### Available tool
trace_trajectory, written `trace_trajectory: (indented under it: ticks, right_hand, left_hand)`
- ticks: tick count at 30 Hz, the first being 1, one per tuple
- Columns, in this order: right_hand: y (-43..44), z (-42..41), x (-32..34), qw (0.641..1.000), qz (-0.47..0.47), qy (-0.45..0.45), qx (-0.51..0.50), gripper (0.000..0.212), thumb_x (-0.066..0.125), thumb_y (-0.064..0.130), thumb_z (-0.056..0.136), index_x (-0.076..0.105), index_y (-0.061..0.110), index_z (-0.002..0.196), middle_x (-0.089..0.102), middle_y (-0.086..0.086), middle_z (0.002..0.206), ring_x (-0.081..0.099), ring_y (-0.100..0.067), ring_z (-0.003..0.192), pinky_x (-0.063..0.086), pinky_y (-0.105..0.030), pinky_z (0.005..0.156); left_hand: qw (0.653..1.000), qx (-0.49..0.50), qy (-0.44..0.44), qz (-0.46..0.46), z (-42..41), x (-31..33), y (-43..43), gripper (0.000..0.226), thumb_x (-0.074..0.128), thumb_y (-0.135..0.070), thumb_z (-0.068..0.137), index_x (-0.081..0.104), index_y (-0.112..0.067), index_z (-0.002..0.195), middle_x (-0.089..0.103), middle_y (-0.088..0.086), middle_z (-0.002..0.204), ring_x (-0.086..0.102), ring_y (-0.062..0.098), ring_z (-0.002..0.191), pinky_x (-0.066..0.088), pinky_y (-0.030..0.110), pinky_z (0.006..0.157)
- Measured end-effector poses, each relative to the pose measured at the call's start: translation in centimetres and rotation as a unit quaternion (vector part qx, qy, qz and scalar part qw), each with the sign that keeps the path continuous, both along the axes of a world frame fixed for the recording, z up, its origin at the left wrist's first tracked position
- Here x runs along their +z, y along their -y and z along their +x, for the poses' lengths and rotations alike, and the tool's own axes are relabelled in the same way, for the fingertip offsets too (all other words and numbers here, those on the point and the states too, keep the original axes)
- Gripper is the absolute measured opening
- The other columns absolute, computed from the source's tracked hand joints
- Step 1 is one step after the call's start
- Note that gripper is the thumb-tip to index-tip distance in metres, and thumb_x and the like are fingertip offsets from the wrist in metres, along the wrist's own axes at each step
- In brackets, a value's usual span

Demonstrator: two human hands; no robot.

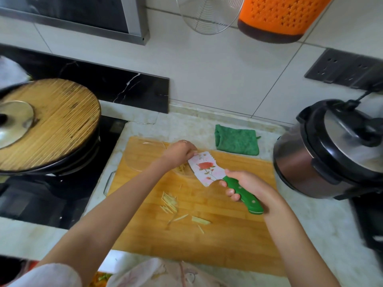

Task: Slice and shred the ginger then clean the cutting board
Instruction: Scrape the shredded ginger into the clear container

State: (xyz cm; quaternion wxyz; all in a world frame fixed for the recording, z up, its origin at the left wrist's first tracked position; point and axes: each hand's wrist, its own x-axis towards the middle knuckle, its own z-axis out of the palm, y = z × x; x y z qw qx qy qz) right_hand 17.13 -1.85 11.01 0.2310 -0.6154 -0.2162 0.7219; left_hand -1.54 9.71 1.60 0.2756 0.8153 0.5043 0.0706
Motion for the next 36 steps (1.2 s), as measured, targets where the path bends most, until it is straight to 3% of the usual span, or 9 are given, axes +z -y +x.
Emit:
trace_trajectory:
  ticks: [6,10,14,19,23,26,29,32,36]
  right_hand:
    - [-0.8,0.5,0.2,1.0,-0.011,-0.001,0.005,0.016,0.039,0.021,0.102,0.041,0.007,0.096,0.046,-0.005,0.069,0.04,-0.009,0.038,0.031,-0.017,0.029]
    - [-1.2,0.5,-0.1,1.0,-0.009,0.003,0.014,0.015,0.039,0.022,0.102,0.04,0.007,0.099,0.046,-0.006,0.069,0.04,-0.01,0.038,0.031,-0.017,0.029]
    - [-0.9,0.9,0.1,0.999,0.01,0.017,0.038,0.016,0.039,0.021,0.102,0.044,0.007,0.099,0.047,-0.005,0.069,0.04,-0.01,0.039,0.031,-0.017,0.03]
    - [0.3,2.0,0.4,0.998,0.028,0.009,0.053,0.016,0.038,0.021,0.102,0.046,0.006,0.101,0.049,-0.003,0.067,0.039,-0.01,0.04,0.031,-0.017,0.03]
    - [1.2,2.7,0.2,0.999,0.029,0.008,0.041,0.017,0.037,0.021,0.102,0.044,0.006,0.107,0.048,-0.003,0.068,0.038,-0.01,0.039,0.03,-0.017,0.03]
    - [1.5,3.1,0.0,0.999,0.028,0.005,0.032,0.016,0.037,0.021,0.102,0.042,0.007,0.109,0.048,-0.003,0.067,0.038,-0.01,0.039,0.03,-0.017,0.03]
    - [1.4,3.0,-0.1,0.999,0.026,0.004,0.022,0.015,0.037,0.021,0.102,0.041,0.007,0.107,0.048,-0.004,0.067,0.038,-0.01,0.038,0.03,-0.017,0.029]
    - [1.3,2.9,0.2,0.999,0.031,0.004,0.03,0.014,0.037,0.02,0.102,0.042,0.008,0.099,0.047,-0.004,0.067,0.038,-0.01,0.038,0.029,-0.016,0.029]
    - [1.6,3.1,0.5,0.998,0.047,0.008,0.049,0.017,0.038,0.021,0.102,0.048,0.007,0.102,0.048,-0.003,0.067,0.038,-0.01,0.04,0.03,-0.017,0.03]
  left_hand:
    - [0.99,0.01,0.133,0.046,-0.6,1.0,0.9,0.025,0.058,-0.02,0.095,0.069,-0.014,0.117,0.062,0.002,0.128,0.048,0.019,0.128,0.036,0.028,0.103]
    - [0.975,-0.072,0.202,0.05,-0.4,0.9,2.5,0.025,0.063,-0.014,0.091,0.07,-0.018,0.116,0.062,-0.005,0.126,0.045,0.009,0.128,0.026,0.03,0.112]
    - [0.979,-0.102,0.173,0.025,-1.0,-0.3,2.6,0.032,0.058,-0.01,0.094,0.064,-0.017,0.125,0.058,-0.005,0.13,0.047,0.01,0.129,0.024,0.029,0.114]
    - [0.985,-0.042,0.069,0.151,-2.3,-1.1,1.8,0.022,0.063,-0.017,0.091,0.073,-0.018,0.111,0.069,-0.001,0.115,0.061,0.016,0.115,0.031,0.032,0.11]
    - [0.989,-0.024,-0.047,0.135,-2.4,-1.0,1.3,0.024,0.058,-0.013,0.09,0.074,-0.015,0.108,0.065,0.001,0.124,0.044,0.017,0.133,0.016,0.032,0.116]
    - [0.98,-0.014,0.052,0.193,-1.7,-0.1,2.4,0.035,0.054,-0.007,0.086,0.068,-0.012,0.118,0.061,0.006,0.129,0.047,0.024,0.131,0.025,0.044,0.115]
    - [0.954,-0.166,0.15,0.201,-0.9,1.3,4.6,0.044,0.04,-0.023,0.094,0.054,-0.019,0.135,0.049,-0.001,0.143,0.036,0.013,0.138,0.016,0.038,0.119]
    - [0.93,-0.289,0.11,0.197,-0.4,1.5,6.2,0.048,0.029,-0.033,0.102,0.038,-0.02,0.147,0.033,-0.004,0.153,0.021,0.009,0.145,0.008,0.037,0.12]
    - [0.936,-0.284,0.039,0.206,-1.7,0.1,5.4,0.056,0.019,-0.044,0.102,0.026,-0.018,0.151,0.03,-0.002,0.154,0.022,0.011,0.144,0.005,0.039,0.119]
